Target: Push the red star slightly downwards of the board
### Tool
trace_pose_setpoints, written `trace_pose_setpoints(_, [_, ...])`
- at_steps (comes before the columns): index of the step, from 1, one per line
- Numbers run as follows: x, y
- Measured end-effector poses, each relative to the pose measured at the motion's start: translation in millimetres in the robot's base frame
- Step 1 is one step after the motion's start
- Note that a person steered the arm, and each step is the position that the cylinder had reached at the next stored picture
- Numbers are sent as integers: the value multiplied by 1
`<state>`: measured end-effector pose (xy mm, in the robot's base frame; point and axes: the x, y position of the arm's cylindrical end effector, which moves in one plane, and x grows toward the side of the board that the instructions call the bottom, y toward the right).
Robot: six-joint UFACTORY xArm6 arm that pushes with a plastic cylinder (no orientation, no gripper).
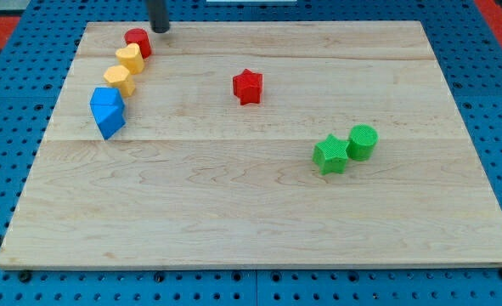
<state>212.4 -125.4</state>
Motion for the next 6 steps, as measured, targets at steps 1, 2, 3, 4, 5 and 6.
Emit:
trace_pose_setpoints(1, [19, 76])
trace_pose_setpoints(2, [46, 96])
trace_pose_setpoints(3, [111, 91])
trace_pose_setpoints(4, [85, 94])
trace_pose_setpoints(5, [99, 135])
trace_pose_setpoints(6, [133, 126])
